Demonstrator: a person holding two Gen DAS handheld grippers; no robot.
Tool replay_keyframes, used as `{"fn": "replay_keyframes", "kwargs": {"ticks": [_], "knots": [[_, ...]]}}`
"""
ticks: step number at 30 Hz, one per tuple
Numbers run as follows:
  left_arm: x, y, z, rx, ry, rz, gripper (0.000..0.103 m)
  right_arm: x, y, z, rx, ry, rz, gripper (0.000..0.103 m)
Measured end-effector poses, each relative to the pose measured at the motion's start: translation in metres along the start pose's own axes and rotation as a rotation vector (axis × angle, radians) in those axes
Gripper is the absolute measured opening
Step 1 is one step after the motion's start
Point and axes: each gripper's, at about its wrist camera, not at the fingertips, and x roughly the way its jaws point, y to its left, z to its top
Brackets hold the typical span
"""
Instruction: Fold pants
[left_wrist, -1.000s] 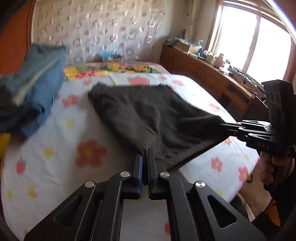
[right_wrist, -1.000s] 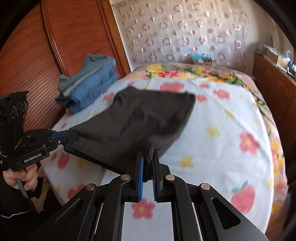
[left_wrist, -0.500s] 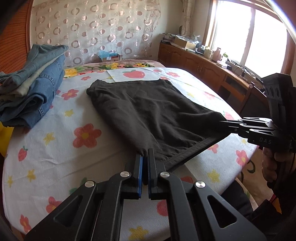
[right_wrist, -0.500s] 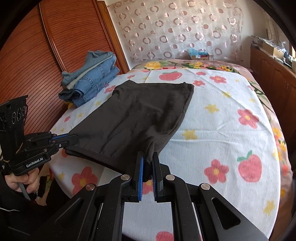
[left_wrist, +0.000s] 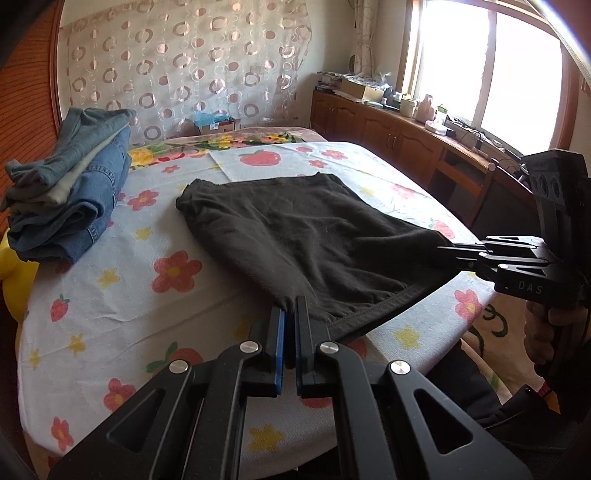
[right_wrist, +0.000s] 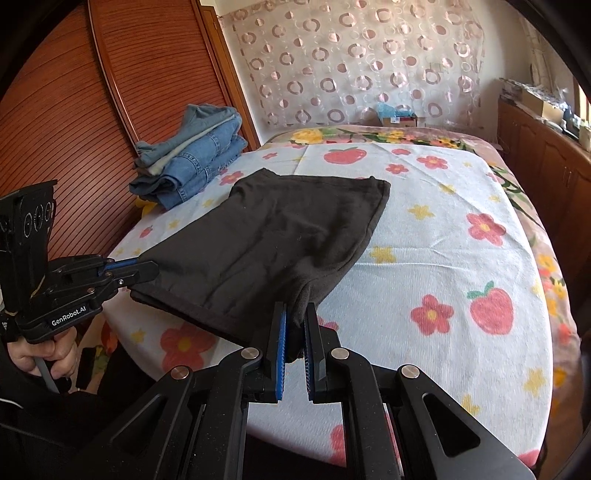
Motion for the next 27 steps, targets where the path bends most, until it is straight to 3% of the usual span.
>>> {"fn": "replay_keyframes", "kwargs": {"ticks": [14,27], "knots": [[-0.007,0.003,0.013,0.004,-0.050,-0.034,0.005,0.010,-0.009,0.016,-0.021,-0.038,0.017,0.008],[0.032,0.040,0.076,-0.031,-0.098,0.008,0.005,0.064,-0.041,0.081,0.019,-0.112,0.000,0.008]]}}
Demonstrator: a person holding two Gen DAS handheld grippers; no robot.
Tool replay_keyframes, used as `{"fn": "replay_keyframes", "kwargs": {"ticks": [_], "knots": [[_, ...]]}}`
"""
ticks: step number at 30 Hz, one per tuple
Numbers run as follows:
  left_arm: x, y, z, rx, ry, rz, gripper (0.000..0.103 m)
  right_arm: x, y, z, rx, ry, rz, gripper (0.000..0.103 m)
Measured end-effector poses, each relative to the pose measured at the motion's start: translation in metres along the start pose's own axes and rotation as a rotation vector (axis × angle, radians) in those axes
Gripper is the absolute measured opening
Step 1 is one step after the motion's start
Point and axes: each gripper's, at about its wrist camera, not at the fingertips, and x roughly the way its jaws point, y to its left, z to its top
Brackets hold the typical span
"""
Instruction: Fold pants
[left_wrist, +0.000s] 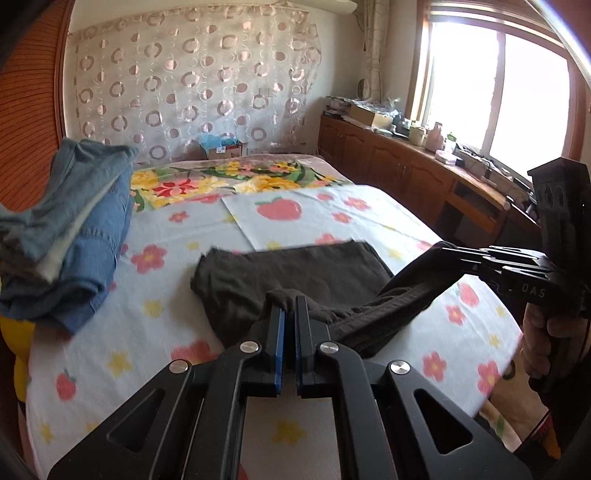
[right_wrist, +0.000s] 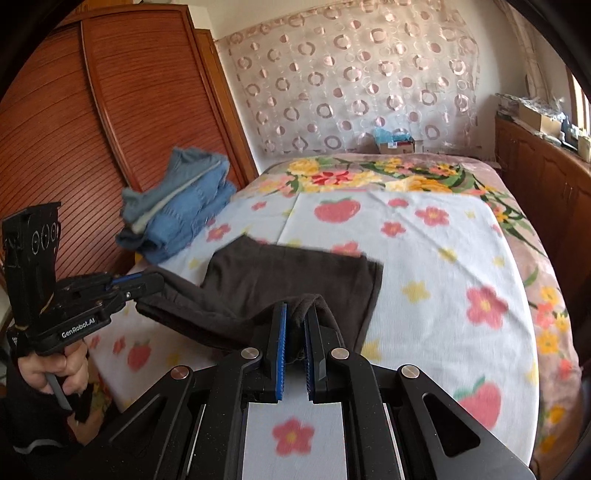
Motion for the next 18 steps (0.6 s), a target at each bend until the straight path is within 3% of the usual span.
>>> {"fn": "replay_keyframes", "kwargs": {"ticks": [6,14,17,18], "knots": [[0.021,0.013,0.020,-0.006,0.001,0.036,0.005,0.037,-0.007,0.021,0.028,-0.011,-0.015,0.008],[0.059,0.030,0.021,-0.033,0.067,0.063,0.005,0.095,-0.013,0.025,0.022,0.072,-0.061,0.008],[0.062,0.034,0.020,-0.052,0.082,0.055,0.008,0.099,-0.012,0.028,0.027,0.073,-0.069,0.015],[0.061,0.034,0.020,-0.049,0.084,0.057,0.015,0.097,-0.011,0.028,0.027,0.063,-0.072,0.019]]}}
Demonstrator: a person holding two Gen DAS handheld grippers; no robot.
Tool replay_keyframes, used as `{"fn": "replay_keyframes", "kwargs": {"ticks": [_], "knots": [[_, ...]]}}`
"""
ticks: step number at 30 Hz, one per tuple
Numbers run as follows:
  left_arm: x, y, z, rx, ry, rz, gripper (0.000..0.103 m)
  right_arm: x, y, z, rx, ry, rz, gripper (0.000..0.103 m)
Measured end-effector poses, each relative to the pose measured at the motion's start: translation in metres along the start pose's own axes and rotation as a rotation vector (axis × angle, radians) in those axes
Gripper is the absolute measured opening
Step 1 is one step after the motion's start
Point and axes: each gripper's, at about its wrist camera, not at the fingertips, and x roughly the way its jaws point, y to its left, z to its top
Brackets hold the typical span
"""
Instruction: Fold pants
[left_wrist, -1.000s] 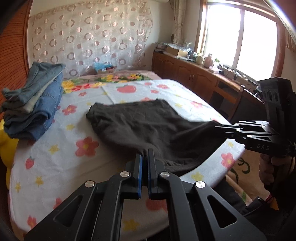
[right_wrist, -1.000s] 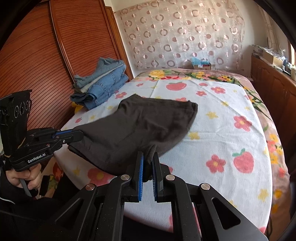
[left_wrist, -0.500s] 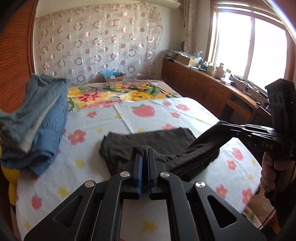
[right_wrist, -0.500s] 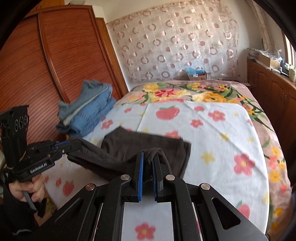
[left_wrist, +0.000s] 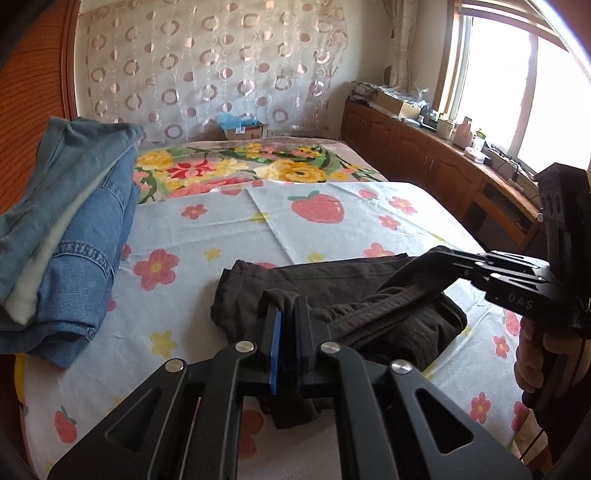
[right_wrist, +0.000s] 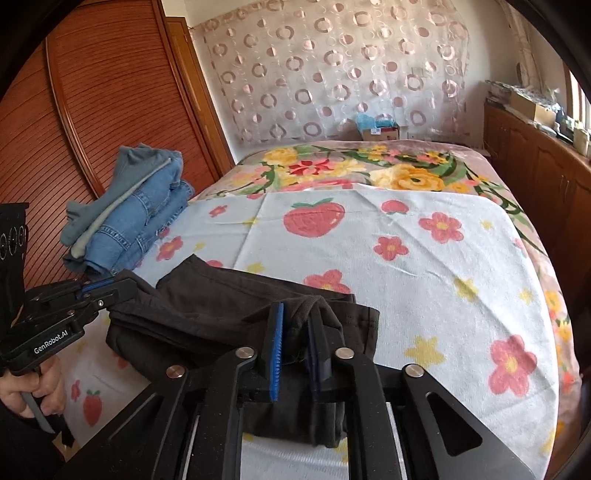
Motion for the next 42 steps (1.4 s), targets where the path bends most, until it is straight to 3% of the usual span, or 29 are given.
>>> {"fn": "replay_keyframes", "kwargs": {"ticks": [2,3,5,7,8,15,17,22,26,28,30,35,42], "knots": [[-0.003,0.000,-0.001,0.005,-0.007,0.008,0.030,-0.008,0.001,0.001,-0.004,-0.026,-0.007,0.029],[-0.006,0.001,-0.002,0.009,-0.018,0.019,0.043,-0.011,0.002,0.000,-0.008,-0.035,-0.016,0.035],[-0.009,0.002,-0.002,0.013,-0.024,0.017,0.050,-0.016,0.003,-0.006,-0.025,-0.042,-0.026,0.035],[-0.011,0.003,-0.003,0.011,-0.023,0.010,0.071,-0.020,0.003,-0.013,-0.042,-0.048,-0.041,0.035],[-0.014,0.005,-0.004,0.008,-0.027,0.004,0.076,-0.022,0.003,-0.016,-0.050,-0.042,-0.043,0.035],[-0.025,0.007,-0.027,0.020,-0.021,0.026,0.078,-0.023,-0.001,-0.041,-0.081,0.039,-0.051,0.035],[-0.026,0.007,-0.038,0.023,-0.015,-0.015,0.076,-0.021,-0.003,-0.044,-0.084,0.062,-0.038,0.035],[-0.012,0.005,-0.050,0.037,0.048,-0.052,0.051,-0.012,-0.006,-0.043,-0.077,0.108,-0.020,0.035],[-0.002,0.004,-0.047,0.036,0.055,-0.065,0.046,-0.011,-0.005,-0.044,-0.089,0.111,-0.036,0.007],[0.002,0.005,-0.046,0.035,0.062,-0.070,0.026,-0.019,-0.006,-0.041,-0.082,0.061,-0.048,0.006],[-0.003,0.005,-0.045,0.031,0.055,-0.087,0.015,-0.028,-0.008,-0.040,-0.064,0.028,-0.050,0.005],[-0.040,0.000,-0.048,0.041,-0.001,-0.114,0.014,-0.043,-0.007,-0.047,-0.069,0.011,-0.053,0.005],[-0.054,-0.008,-0.079,0.081,0.054,-0.087,0.014,-0.064,-0.004,-0.079,-0.070,0.055,-0.011,0.005]]}}
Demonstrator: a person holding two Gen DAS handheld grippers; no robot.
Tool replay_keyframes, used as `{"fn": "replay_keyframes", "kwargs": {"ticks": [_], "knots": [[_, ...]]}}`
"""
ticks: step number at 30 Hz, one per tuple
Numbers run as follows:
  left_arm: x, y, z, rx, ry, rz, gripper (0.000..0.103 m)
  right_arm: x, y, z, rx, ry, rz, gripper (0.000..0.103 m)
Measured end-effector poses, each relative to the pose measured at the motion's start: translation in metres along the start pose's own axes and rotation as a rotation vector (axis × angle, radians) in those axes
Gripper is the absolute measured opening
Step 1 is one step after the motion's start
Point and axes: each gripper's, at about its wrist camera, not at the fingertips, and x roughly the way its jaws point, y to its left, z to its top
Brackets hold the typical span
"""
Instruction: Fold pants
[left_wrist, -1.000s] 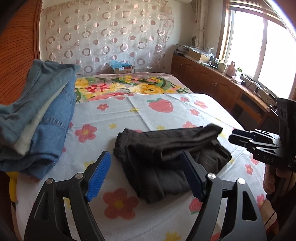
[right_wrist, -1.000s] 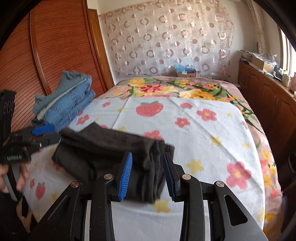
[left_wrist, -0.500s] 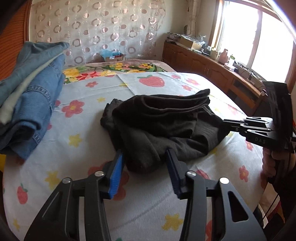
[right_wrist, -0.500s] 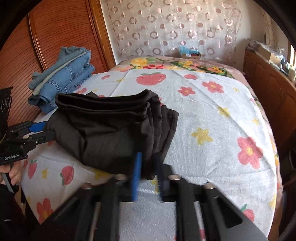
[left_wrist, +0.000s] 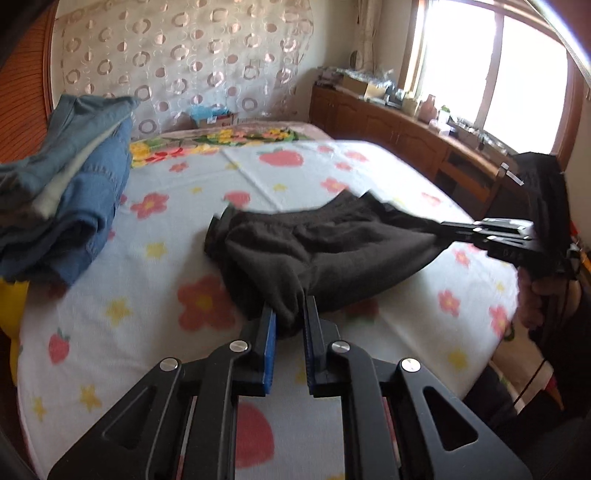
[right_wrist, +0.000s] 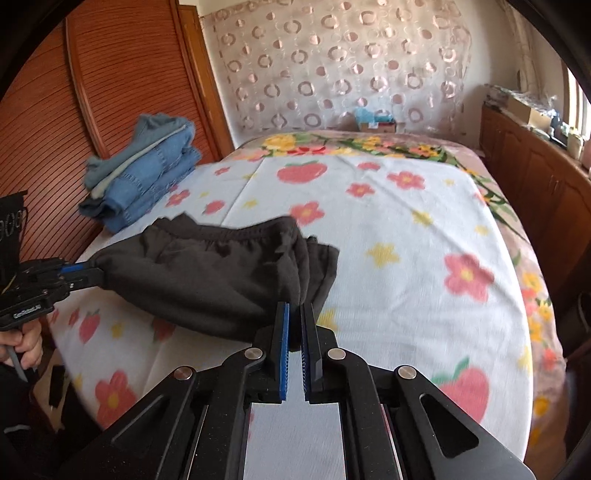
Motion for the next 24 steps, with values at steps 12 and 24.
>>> {"fn": "replay_keyframes", "kwargs": {"ticks": [12,24], "knots": [[-0.007,0.006,0.000,-0.018,-0.013,0.036,0.053,-0.022,-0.003,-0.007,-0.007,0.004,-0.018,0.005],[0.006,0.019,0.028,-0.022,-0.040,0.076,0.064,-0.012,0.003,0.017,-0.031,-0.047,-0.019,0.016]]}}
